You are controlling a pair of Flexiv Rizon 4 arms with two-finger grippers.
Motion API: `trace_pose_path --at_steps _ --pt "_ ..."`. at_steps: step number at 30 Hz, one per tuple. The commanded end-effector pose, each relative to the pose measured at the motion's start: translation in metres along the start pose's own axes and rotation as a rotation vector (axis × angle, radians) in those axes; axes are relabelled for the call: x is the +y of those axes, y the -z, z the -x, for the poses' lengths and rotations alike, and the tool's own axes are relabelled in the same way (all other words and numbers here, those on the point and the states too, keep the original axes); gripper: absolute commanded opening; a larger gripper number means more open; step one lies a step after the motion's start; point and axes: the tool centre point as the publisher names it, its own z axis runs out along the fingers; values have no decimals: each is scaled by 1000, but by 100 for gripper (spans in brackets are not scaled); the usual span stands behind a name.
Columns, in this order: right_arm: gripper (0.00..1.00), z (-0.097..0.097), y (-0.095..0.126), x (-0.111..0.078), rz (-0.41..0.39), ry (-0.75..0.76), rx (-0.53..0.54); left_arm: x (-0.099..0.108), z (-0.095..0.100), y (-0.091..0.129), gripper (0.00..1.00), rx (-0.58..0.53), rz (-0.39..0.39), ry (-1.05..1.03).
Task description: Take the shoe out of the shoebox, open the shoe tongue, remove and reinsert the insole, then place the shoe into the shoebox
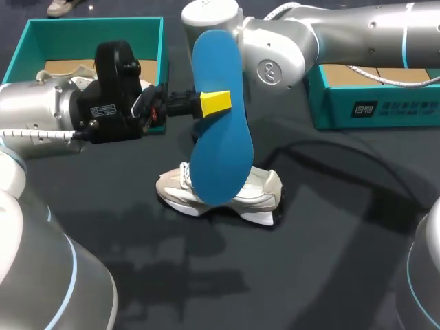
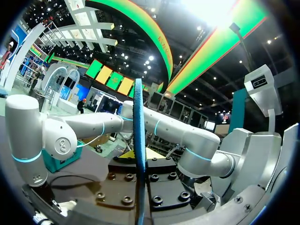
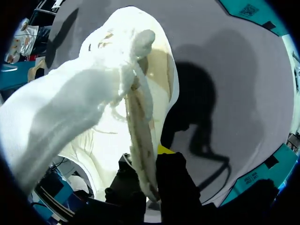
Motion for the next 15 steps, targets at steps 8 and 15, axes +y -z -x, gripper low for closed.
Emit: trace_pose_path --at_steps 8,15 --pt "0 -21 34 -30 92 -214 65 -1 -4 -5 0 -9 -4 0" --pt "0 -34 39 -51 91 -667 171 -1 -4 -5 0 -9 -4 0"
